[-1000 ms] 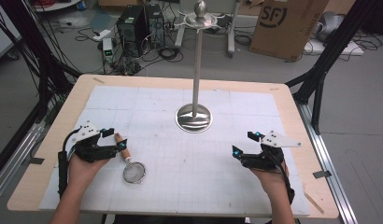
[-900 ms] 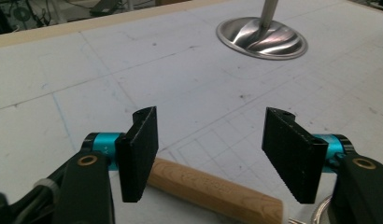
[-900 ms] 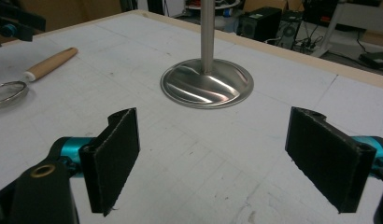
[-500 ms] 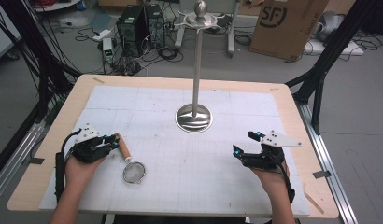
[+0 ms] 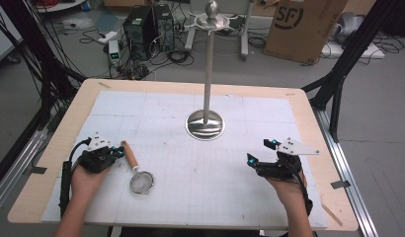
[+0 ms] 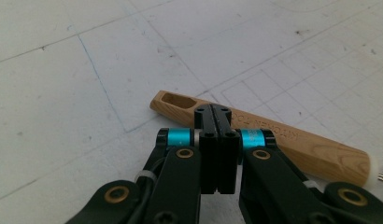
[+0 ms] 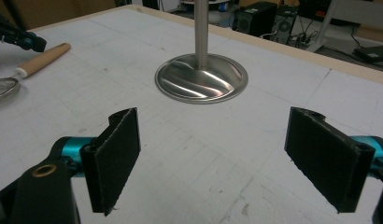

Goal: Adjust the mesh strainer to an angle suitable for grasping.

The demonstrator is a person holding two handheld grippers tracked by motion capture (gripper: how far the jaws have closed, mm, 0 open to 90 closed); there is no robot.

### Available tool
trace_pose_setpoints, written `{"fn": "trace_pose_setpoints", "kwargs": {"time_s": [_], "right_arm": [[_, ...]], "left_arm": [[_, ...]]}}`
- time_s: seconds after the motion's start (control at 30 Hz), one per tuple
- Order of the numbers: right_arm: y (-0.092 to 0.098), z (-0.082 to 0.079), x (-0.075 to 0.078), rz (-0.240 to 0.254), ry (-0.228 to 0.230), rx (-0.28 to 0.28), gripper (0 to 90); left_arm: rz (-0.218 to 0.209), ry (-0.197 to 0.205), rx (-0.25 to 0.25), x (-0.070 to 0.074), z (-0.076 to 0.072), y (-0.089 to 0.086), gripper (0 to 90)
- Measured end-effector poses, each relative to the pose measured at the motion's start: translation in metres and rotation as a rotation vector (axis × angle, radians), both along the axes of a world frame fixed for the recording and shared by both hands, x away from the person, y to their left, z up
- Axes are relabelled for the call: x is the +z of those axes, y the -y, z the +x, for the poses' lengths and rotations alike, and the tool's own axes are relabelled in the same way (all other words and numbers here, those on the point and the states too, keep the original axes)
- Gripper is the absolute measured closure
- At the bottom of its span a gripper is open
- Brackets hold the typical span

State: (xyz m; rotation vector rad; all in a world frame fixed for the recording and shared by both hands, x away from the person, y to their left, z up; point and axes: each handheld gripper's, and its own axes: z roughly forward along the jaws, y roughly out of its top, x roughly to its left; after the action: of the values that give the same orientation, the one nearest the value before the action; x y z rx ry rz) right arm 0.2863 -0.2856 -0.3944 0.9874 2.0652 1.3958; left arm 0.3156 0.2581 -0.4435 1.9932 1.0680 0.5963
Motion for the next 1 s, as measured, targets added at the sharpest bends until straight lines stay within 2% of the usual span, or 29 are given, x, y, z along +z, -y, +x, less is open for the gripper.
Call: {"fn": "trace_pose_setpoints", "kwargs": {"time_s": [0.13, 0.37, 0.43, 0.7, 1.0], "right_arm": [[0.001, 0.001, 0.0, -0.003, -0.001, 0.002, 17.3], [0.0, 0.0, -0.001, -0.003, -0.007, 0.001, 17.3], [-0.001, 0.001, -0.001, -0.006, -0.007, 0.004, 17.3], [-0.001, 0.001, -0.003, -0.01, -0.023, 0.001, 17.3], [-0.002, 0.001, -0.005, -0.016, -0.036, 0.005, 17.3]], "left_arm": [[0.009, -0.008, -0.008, -0.003, 0.003, 0.005, 89.7], [0.002, -0.008, -0.055, 0.0, 0.007, 0.022, 89.7], [0.019, -0.014, -0.086, 0.002, 0.009, 0.029, 89.7], [0.033, -0.033, -0.156, 0.003, 0.012, 0.05, 89.7], [0.049, -0.045, -0.258, 0.01, 0.008, 0.076, 89.7]]}}
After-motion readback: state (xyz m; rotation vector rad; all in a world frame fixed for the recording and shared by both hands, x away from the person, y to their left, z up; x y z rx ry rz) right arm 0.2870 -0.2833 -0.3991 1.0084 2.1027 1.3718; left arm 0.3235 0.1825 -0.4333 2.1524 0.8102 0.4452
